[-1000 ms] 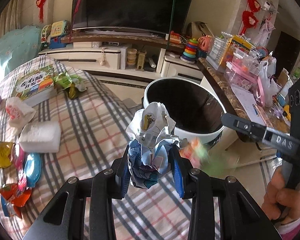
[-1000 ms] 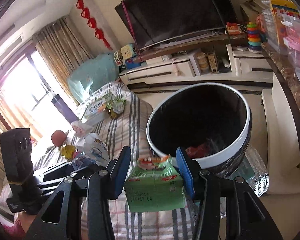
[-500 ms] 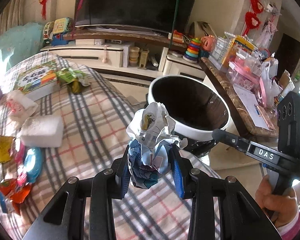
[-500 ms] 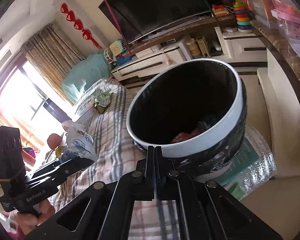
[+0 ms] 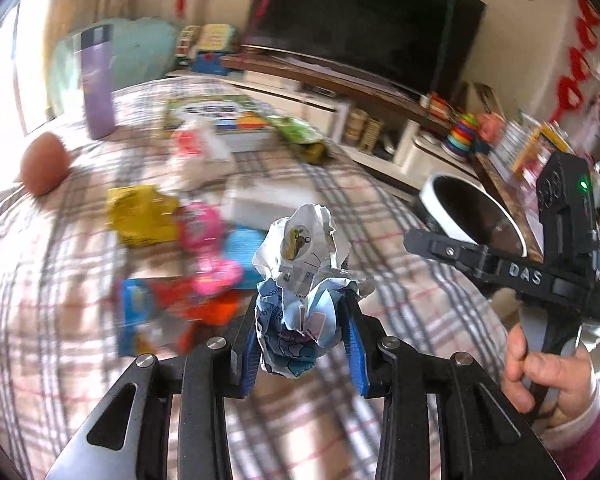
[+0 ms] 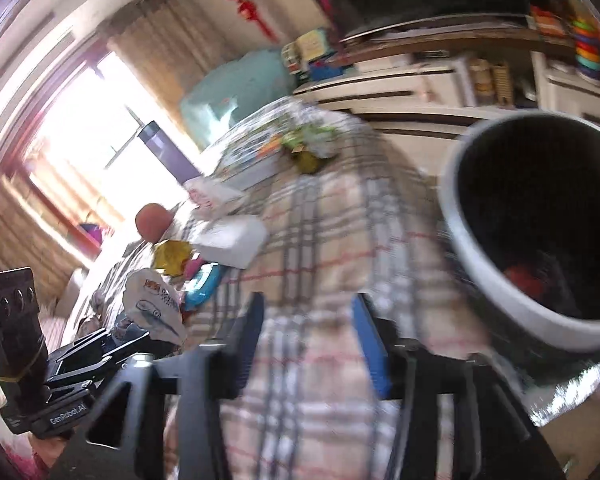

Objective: Collect trash
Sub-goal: 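Move the right gripper to the bed and grasp the white foam block, then carry the wrapper and white block over the bin and open both grippers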

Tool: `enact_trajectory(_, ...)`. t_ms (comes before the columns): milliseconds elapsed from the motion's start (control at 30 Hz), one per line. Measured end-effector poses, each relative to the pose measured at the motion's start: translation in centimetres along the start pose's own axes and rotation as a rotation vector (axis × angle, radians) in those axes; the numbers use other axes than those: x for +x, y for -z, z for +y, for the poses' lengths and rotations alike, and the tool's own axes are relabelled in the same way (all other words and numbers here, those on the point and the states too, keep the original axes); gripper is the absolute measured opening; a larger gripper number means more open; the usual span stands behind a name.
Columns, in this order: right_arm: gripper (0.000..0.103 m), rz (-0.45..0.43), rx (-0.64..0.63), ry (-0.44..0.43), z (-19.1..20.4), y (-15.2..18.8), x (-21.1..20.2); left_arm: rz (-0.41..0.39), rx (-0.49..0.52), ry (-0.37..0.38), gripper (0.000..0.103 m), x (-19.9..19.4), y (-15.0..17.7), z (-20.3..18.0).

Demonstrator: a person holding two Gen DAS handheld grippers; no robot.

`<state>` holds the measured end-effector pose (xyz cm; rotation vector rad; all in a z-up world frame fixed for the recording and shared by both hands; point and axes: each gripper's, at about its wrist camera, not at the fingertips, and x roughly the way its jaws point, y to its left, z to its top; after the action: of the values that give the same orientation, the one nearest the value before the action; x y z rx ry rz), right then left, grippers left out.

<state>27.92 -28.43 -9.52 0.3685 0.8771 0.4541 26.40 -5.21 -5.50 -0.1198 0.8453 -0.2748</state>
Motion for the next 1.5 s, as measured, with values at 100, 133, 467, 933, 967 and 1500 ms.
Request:
enact_trajectory(100, 0.053, 0.021, -0.04, -0.023, 2.1, -1.2, 2.2, -0.017, -0.026, -0.014, 0.035, -1.0, 0.2, 1.2)
enact_trajectory(133, 0.055, 0.026, -0.048, -0.028, 2.6, -1.6, 2.7, -0.023, -0.036, -0.018, 0.035, -1.3, 0.1, 1.7)
enact_trajectory(467, 0.052, 0.107, 0.0, -0.074, 4.5, -3.9, 10.3, -0.031, -0.078, -0.007, 0.035, -1.5, 0.0, 4.2)
enact_trajectory(933, 0.021, -0.019, 0.023, -0.053, 3.0, -3.3, 4.0, -0.021, -0.038, 0.042, 0.035, 0.9, -1.5, 1.8)
enact_trajectory(967, 0.021, -0.035, 0.028, -0.05, 2.6, -3.2, 3.0, -0.018, -0.025, 0.048, 0.035, 1.2, -1.6, 1.2)
enact_trajectory(1500, 0.021, -0.176, 0.149, 0.091, -5.8, -1.5, -7.4, 0.019, 0.151, 0.156, 0.035, 5.7, -4.2, -7.3)
